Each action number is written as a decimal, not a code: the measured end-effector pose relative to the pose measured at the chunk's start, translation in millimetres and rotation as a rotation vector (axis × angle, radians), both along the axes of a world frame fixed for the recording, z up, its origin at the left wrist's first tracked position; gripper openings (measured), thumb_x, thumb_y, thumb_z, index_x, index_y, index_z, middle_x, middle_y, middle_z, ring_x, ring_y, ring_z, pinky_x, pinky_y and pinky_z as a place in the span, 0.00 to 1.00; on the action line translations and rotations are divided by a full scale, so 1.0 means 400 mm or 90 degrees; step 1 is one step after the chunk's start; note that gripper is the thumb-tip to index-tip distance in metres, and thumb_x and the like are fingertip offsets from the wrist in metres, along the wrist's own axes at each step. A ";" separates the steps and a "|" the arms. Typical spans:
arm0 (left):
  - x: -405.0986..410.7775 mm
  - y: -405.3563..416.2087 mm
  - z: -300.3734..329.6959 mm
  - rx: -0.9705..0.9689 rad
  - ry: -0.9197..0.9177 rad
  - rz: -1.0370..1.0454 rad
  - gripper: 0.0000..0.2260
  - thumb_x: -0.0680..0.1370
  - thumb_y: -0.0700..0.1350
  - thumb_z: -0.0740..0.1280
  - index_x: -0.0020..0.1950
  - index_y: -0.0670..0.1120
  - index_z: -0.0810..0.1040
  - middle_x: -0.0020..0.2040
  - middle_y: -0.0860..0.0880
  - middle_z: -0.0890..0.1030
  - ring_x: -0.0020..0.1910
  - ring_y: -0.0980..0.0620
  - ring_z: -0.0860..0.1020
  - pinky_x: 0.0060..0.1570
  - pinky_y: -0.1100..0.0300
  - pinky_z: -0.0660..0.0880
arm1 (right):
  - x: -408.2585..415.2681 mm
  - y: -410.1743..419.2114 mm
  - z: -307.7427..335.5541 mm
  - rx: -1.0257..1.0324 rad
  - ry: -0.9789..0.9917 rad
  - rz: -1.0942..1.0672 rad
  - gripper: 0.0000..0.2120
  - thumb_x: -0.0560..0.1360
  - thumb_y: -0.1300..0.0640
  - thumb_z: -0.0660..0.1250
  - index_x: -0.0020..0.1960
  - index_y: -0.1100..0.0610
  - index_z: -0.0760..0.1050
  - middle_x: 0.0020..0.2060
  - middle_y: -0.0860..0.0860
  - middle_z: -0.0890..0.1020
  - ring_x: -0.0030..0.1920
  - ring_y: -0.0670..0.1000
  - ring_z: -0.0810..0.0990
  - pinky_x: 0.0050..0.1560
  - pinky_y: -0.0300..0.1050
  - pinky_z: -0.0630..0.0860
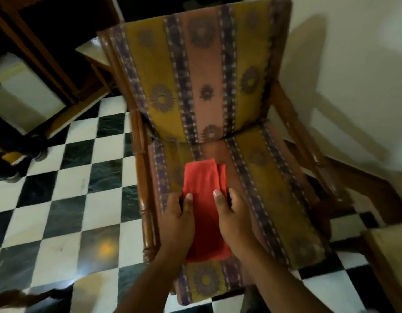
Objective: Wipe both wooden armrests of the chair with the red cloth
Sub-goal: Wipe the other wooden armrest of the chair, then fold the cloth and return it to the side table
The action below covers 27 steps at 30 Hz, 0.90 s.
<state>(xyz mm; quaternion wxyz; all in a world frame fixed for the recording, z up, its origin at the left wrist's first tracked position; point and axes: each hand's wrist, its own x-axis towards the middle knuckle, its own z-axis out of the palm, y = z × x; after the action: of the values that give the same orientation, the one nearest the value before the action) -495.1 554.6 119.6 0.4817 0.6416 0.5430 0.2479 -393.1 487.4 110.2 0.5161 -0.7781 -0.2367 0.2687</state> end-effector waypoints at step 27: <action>1.029 -1.256 -0.163 -0.075 0.105 -0.773 0.07 0.84 0.44 0.56 0.58 0.53 0.70 0.47 0.58 0.76 0.44 0.59 0.76 0.40 0.64 0.70 | 0.696 -1.401 -0.187 -0.024 0.063 -0.687 0.08 0.83 0.47 0.55 0.55 0.41 0.72 0.44 0.45 0.81 0.41 0.45 0.80 0.44 0.44 0.79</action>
<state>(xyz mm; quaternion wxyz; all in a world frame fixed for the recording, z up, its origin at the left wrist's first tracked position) -83.3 52.0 54.3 0.5280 0.8256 0.1290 -0.1513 -114.9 -73.1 35.5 0.5772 -0.7847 0.2260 0.0061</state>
